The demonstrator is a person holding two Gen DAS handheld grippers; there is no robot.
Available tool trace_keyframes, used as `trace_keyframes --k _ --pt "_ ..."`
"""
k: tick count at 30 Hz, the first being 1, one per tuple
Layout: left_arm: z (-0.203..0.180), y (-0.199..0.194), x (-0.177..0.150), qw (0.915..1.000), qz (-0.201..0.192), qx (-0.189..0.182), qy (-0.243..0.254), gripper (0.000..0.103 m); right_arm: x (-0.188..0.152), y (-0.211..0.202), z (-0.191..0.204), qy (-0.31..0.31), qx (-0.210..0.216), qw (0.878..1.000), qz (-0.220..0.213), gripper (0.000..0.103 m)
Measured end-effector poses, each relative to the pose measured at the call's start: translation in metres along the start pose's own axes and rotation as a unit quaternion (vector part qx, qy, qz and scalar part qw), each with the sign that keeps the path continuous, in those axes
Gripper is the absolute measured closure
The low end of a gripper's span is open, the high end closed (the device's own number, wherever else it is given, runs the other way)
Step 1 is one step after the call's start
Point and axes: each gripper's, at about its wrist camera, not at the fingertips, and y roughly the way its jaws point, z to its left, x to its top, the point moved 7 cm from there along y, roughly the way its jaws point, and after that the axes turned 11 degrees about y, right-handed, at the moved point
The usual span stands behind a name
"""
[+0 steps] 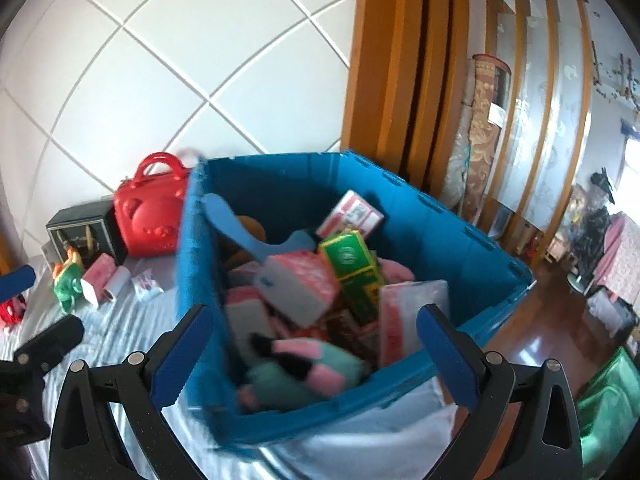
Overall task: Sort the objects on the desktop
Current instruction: 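Move both tools back over the remaining objects on the bed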
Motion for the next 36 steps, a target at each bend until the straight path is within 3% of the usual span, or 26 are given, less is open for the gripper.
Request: trace_keyframes --k 4,8,13,17,22,25,29,31,33,36 --pt "0.040 -0.003 -0.019 0.9998 -0.003 -0.002 -0.017 0.012 -0.002 -0.004 0.041 -0.012 0.010 1.000 -0.006 0.000" --pt "0.081 0.004 -0.038 0.9991 0.009 0.021 -0.035 0.012 0.000 0.003 0.090 -0.033 0.036 0.999 -0.008 0.000" --pt "0.149 0.036 -0.074 0.9936 0.051 0.057 -0.082 0.012 -0.003 0.029 0.155 -0.066 0.083 0.994 0.008 0.000" --pt "0.200 0.067 -0.108 0.9853 0.089 0.091 -0.113 0.012 -0.011 0.075 0.205 -0.089 0.120 0.988 0.039 0.000" --pt "0.270 0.114 -0.177 0.9631 0.169 0.140 -0.156 0.012 -0.037 0.161 0.263 -0.113 0.149 0.976 0.111 0.000" --pt "0.325 0.138 -0.227 0.9407 0.219 0.171 -0.194 0.012 -0.055 0.211 0.284 -0.123 0.151 0.970 0.149 0.000" --pt "0.379 0.158 -0.272 0.9172 0.251 0.199 -0.237 0.012 -0.081 0.286 0.305 -0.121 0.146 0.961 0.201 0.000" --pt "0.395 0.167 -0.283 0.9106 0.258 0.206 -0.248 0.012 -0.097 0.322 0.316 -0.129 0.134 0.956 0.228 0.000" --pt "0.400 0.179 -0.279 0.9145 0.252 0.198 -0.247 0.012 -0.106 0.349 0.323 -0.130 0.131 0.951 0.248 0.000" --pt "0.386 0.206 -0.251 0.9325 0.236 0.176 -0.210 0.012 -0.116 0.376 0.331 -0.111 0.139 0.947 0.269 0.000"
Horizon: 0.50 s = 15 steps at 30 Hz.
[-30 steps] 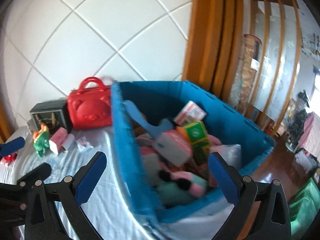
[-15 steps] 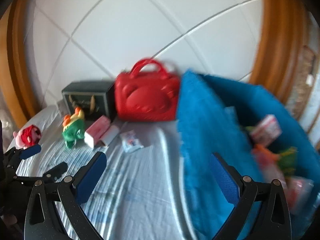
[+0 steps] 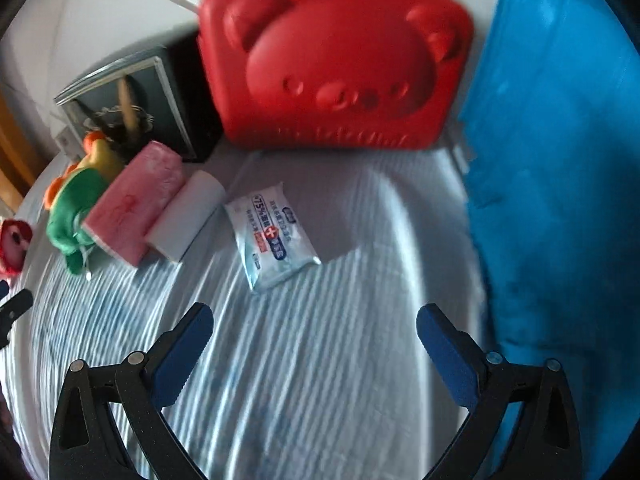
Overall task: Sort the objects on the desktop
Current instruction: 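Move both tools back over the remaining objects on the bed, then grasp a pink tissue pack with the left tool while the right grasps the wet-wipe pack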
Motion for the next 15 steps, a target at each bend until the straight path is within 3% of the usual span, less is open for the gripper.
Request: trace_keyframes --k 4,7,9,10,12,15 --pt "-0.049 0.017 0.045 0.9981 -0.024 -0.029 0.049 0.012 0.011 0.010 -0.003 0.016 0.013 1.000 -0.004 0.000" --pt "-0.081 0.048 0.072 0.9953 -0.014 -0.028 0.092 0.013 0.017 0.019 -0.003 0.015 0.015 1.000 0.004 0.000" --pt "-0.093 0.075 0.079 0.9942 0.011 -0.034 0.102 0.032 0.019 0.028 0.000 0.006 0.017 1.000 0.014 0.000" --pt "-0.094 0.089 0.078 0.9942 0.030 -0.025 0.100 0.048 0.020 0.034 0.003 0.001 0.016 1.000 0.019 0.000" --pt "-0.086 0.100 0.079 0.9949 0.025 -0.003 0.098 0.049 0.021 0.047 0.008 -0.006 0.017 0.999 0.031 0.000" --pt "-0.070 0.102 0.079 0.9974 0.020 -0.019 0.066 0.050 0.022 0.066 0.018 -0.021 0.020 0.999 0.045 0.000"
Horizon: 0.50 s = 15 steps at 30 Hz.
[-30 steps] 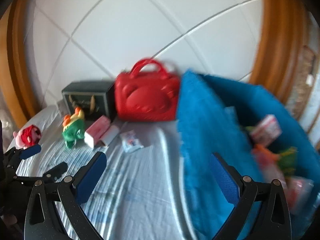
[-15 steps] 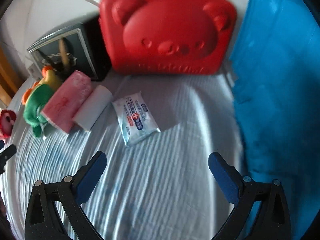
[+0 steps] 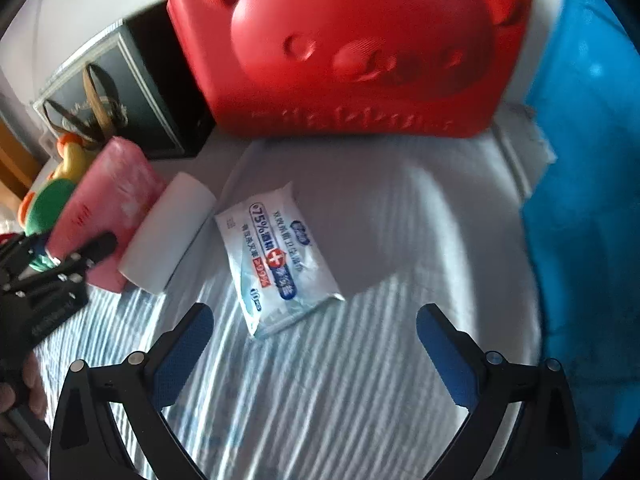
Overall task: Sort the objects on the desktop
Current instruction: 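Grasp a pink tissue pack with the left tool while the right grasps the wet-wipe pack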
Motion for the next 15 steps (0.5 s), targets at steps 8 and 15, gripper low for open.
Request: trace_keyframes --k 8,15 --pt "-0.008 0.012 0.000 0.9998 0.015 -0.005 0.007 0.054 0.006 0.055 0.020 -0.035 -0.021 0.998 0.038 0.027" --pt "-0.018 -0.056 -0.026 0.9996 -0.018 -0.010 -0.021 0.055 -0.009 0.011 0.027 -0.041 -0.002 0.999 0.016 0.044"
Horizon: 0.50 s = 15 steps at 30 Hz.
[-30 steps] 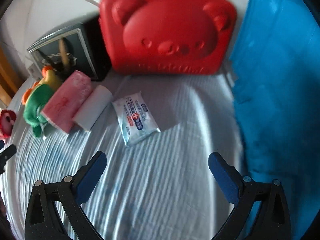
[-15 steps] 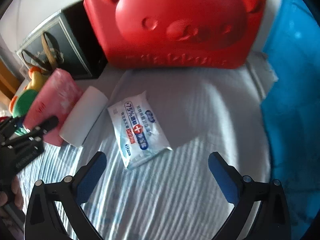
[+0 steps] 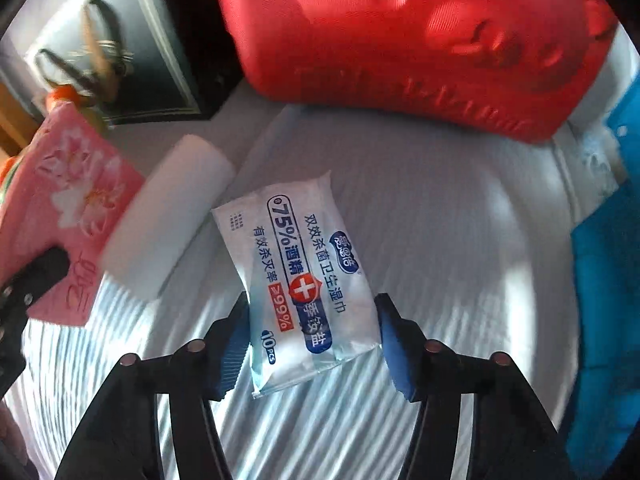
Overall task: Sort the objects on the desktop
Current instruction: 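Grasp a pink tissue pack with the left tool while the right grasps the wet-wipe pack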
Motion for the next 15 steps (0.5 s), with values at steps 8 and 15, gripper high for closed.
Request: trace_keyframes --k 8,15 --pt "0.002 -0.116 -0.028 0.9974 -0.066 0.023 -0.019 0.055 -0.034 -0.138 0.019 -0.008 0.025 0.994 -0.103 0.044" --pt "-0.004 -0.227 -0.038 0.9894 -0.143 0.022 -0.016 0.055 -0.081 -0.286 0.030 0.001 0.034 0.976 -0.217 0.044"
